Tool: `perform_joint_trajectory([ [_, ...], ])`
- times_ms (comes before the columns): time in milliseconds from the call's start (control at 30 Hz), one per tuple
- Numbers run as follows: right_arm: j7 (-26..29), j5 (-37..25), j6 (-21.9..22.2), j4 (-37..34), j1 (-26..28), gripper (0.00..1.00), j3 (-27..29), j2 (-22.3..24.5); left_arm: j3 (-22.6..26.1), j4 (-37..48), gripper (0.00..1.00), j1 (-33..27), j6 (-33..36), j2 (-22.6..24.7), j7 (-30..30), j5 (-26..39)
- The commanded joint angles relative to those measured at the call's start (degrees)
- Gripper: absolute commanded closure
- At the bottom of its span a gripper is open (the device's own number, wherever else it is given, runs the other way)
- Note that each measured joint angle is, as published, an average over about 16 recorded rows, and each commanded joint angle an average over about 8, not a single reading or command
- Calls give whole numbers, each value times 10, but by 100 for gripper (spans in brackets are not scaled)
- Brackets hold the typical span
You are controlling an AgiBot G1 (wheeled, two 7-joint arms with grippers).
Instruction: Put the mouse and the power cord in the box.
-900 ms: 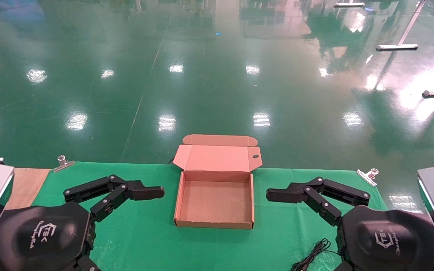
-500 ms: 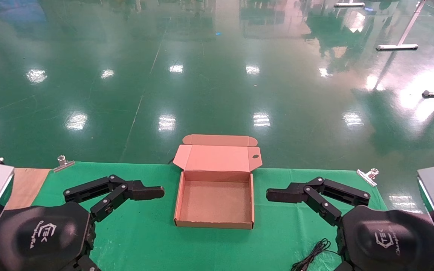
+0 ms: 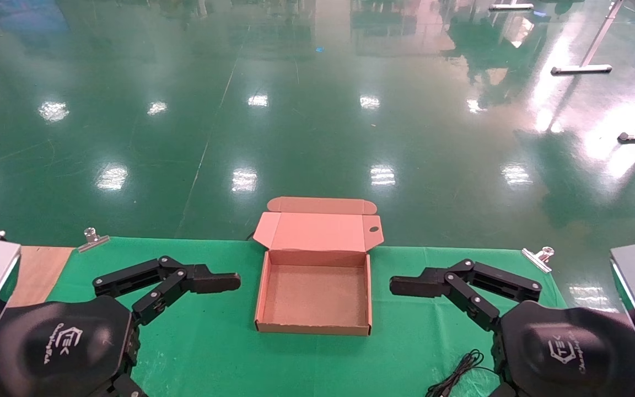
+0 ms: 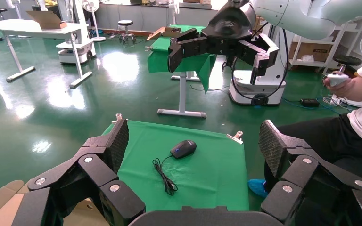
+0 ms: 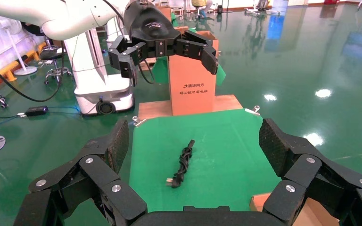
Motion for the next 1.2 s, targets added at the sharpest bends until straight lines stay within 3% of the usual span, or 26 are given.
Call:
perform_joint_trajectory([
  [33,1,1,0,0,0,0,0,0,0,0,0,0,0,0,0,-1],
  [233,-13,-26,-2,8,6,0,-6,3,9,-2,0,-3,2,2,0,16],
  [400,-43,-116,-5,24,33,0,-32,6,38,2,0,-27,9,10,1,78],
  [700,-122,-351,-1,34,102,0,-106,-7,132,47,0,-116,32,35,32,302],
  [1000,-207,-573,51,21,132,0,-177,-50,240,145,0,-203,12,100,107,558],
  [1200,-256,-665,101,-42,135,0,-211,-97,282,259,0,-230,-12,154,170,642],
])
